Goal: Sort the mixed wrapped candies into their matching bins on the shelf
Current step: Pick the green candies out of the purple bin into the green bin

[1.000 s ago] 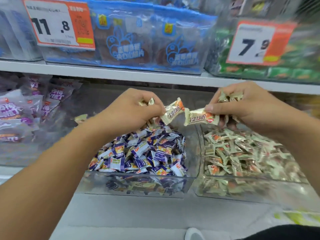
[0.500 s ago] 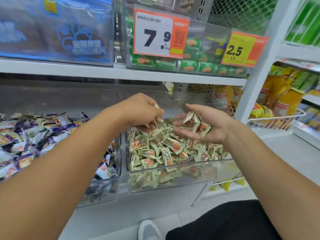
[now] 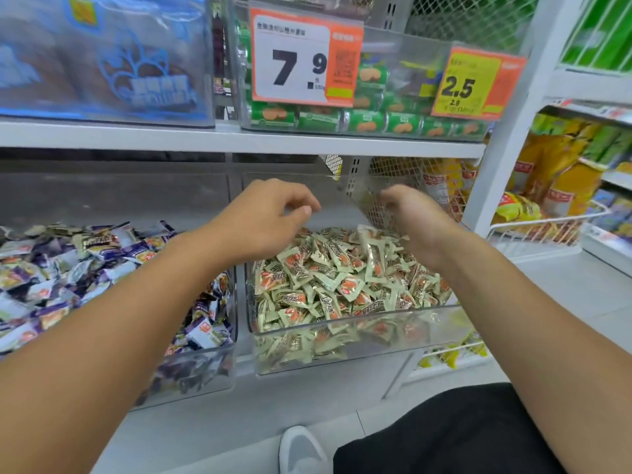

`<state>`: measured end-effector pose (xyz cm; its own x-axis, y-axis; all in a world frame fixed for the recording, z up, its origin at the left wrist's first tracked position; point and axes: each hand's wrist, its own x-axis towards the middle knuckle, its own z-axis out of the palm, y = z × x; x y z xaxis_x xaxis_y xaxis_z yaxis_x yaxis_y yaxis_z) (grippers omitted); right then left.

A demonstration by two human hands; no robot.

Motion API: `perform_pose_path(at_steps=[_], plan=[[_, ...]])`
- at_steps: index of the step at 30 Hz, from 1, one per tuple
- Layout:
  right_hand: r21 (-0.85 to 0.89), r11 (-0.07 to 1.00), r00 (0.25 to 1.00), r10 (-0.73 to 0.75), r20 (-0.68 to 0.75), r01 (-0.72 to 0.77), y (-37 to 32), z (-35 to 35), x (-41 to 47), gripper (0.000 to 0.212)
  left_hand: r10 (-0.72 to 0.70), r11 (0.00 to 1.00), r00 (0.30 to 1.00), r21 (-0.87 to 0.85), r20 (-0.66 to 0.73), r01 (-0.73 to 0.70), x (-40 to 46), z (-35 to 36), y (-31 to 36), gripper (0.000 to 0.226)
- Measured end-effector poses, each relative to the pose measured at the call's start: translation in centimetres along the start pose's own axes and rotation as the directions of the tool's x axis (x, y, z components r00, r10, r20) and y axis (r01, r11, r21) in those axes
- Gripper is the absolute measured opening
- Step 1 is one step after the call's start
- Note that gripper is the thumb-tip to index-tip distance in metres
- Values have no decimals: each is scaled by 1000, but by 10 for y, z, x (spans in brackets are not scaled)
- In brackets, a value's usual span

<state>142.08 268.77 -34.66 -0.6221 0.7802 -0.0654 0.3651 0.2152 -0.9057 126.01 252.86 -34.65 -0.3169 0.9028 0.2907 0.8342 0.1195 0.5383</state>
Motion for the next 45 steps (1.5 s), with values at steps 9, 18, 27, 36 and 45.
perform_pose_path(at_steps=[9,18,27,36,45], plan=[[-724,442,748,159,644,529,15,44,12,57,25,977,999,209,36,-32,-23,-16,-28,24],[-856,464,970,-35,240,228,22,20,30,42,129,976,986,189,-102,-108,-52,-34,-45,18],[-334,385,505,-554,662,860,-100,157,-73,21,-257,887,945,340,-202,313,-128,-109,-137,14],[-422,147,444,-178,878,895,-109,251,-25,52,-347,856,937,416,26,306,-189,-134,-161,29],[-606,70,609,-155,778,792,-116,208,-3,43,-307,917,950,253,-52,310,-202,-144,-167,15]])
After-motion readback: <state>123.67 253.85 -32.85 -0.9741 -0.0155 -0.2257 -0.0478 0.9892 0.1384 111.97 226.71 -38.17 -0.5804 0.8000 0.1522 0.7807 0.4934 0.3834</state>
